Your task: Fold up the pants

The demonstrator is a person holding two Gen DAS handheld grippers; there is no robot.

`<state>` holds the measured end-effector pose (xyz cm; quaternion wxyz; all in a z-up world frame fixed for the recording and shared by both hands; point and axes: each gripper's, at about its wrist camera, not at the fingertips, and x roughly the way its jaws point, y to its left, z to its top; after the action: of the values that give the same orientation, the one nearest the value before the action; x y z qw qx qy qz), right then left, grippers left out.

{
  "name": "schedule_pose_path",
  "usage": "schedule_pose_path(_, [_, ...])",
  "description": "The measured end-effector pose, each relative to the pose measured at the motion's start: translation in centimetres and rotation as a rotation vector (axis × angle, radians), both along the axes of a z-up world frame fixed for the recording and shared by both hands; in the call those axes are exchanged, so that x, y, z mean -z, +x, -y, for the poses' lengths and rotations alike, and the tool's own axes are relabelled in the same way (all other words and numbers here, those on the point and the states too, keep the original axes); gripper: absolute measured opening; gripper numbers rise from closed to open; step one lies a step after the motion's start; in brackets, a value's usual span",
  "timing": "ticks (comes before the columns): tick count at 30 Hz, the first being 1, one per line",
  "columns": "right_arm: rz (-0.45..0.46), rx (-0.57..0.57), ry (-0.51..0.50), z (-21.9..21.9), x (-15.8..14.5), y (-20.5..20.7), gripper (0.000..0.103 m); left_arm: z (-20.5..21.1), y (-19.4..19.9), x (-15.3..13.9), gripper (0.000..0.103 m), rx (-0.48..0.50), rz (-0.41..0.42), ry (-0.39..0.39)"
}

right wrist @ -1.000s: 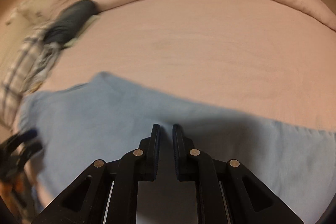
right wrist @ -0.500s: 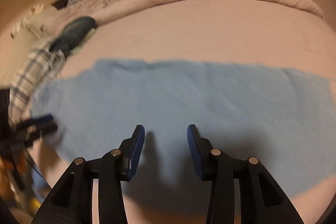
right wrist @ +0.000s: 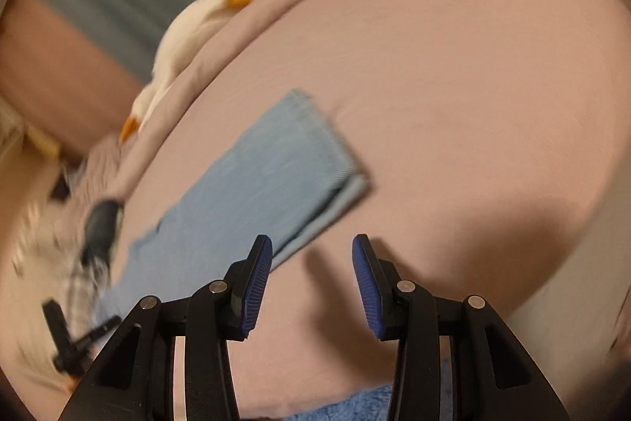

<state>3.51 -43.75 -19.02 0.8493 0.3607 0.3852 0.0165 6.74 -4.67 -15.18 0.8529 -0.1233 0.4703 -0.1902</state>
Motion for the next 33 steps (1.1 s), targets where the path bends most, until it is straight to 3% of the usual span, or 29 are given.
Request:
schedule_pose_path(4, [0.047, 0.047, 0.142, -0.5, 1.4, 1.7, 0.042, 6.0, 2.5, 0.5, 0.064, 0.111, -0.062, -0.172])
schedule_pose_path(6, [0.066, 0.077, 0.16, -0.6, 1.9, 2.7, 0.04, 8.0, 3.4, 1.1, 0.063, 0.13, -0.098, -0.221])
schedule_pose_path(7, [0.071, 0.086, 0.157, -0.6, 1.9, 3.1, 0.034, 8.7, 3.6, 1.4, 0.061, 0.129, -0.111, -0.229])
schedule_pose_path(8, [0.071, 0.095, 0.144, -1.0, 1.7, 3.6, 0.014, 9.2, 3.9, 1.9, 0.059, 0.126, -0.124, -0.213])
schedule_pose_path(11, [0.102, 0.087, 0.168, -0.3, 1.1, 3.2, 0.012, 9.8, 4.3, 3.9, 0.05, 0.105, -0.164, -0.145])
schedule_pose_path(14, [0.078, 0.085, 0.139, -0.1, 1.5, 2.7, 0.012, 9.6, 4.7, 3.7, 0.05, 0.099, -0.174, -0.175])
schedule_pose_path(17, [0.041, 0.103, 0.2, 0.8, 2.9, 2.8, 0.008, 9.3, 4.7, 3.4, 0.058, 0.091, -0.197, -0.199])
schedule_pose_path(18, [0.039, 0.094, 0.155, 0.5, 2.0, 2.9, 0.008, 9.2, 4.7, 3.1, 0.064, 0.086, -0.197, -0.213])
schedule_pose_path(20, [0.076, 0.05, 0.009, -1.1, -0.6, 3.0, 0.011, 9.5, 4.7, 2.2, 0.065, 0.088, -0.197, -0.283])
schedule_pose_path(22, [0.164, -0.02, -0.133, -3.7, -3.7, 2.7, 0.011, 9.7, 4.8, 1.2, 0.068, 0.102, -0.208, -0.409])
schedule_pose_path(24, [0.233, -0.097, -0.271, -7.1, -6.1, 2.4, 0.011, 10.2, 4.9, 0.7, 0.08, 0.114, -0.21, -0.524])
schedule_pose_path(26, [0.278, -0.181, -0.377, -10.7, -7.3, 2.2, 0.011, 10.1, 5.0, 0.0, 0.086, 0.108, -0.204, -0.634])
schedule_pose_path(29, [0.334, -0.299, -0.494, -16.0, -7.6, 1.8, 0.011, 10.6, 5.5, 0.3, 0.089, 0.1, -0.224, -0.688])
schedule_pose_path(33, [0.359, -0.414, -0.544, -20.6, -6.8, 1.2, 0.011, 11.2, 6.2, 2.2, 0.086, 0.09, -0.283, -0.712])
